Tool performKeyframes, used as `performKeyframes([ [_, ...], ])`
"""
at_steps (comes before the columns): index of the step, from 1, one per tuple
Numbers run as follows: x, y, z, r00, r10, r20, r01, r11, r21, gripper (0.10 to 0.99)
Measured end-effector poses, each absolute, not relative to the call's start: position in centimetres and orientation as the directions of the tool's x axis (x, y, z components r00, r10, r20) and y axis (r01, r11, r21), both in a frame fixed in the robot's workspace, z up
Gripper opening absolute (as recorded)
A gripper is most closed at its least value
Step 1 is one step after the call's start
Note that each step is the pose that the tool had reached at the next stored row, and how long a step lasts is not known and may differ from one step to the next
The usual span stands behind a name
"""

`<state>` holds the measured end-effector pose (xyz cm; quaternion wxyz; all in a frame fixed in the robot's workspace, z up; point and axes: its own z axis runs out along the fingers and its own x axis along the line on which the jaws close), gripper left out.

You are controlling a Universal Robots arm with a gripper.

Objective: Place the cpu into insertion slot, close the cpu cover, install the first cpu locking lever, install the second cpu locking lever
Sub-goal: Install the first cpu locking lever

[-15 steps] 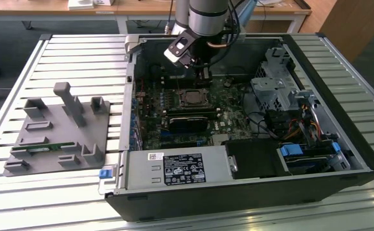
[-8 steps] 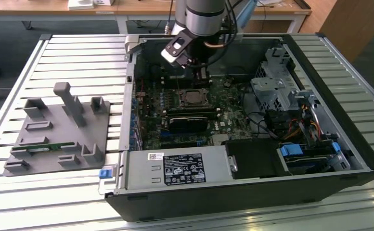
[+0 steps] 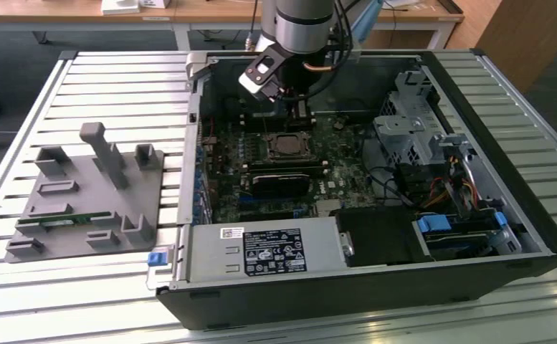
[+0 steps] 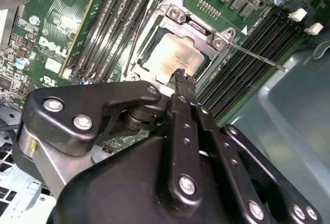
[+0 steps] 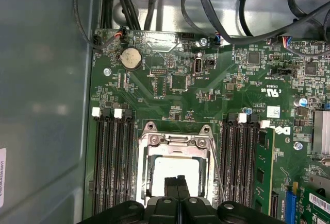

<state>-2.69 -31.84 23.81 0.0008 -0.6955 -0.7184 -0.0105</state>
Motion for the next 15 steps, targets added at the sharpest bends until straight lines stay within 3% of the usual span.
performKeyframes([
  [15, -2.7, -31.8, 25.2, -0.050, 0.999, 0.016, 0.999, 0.050, 0.014, 0.106],
])
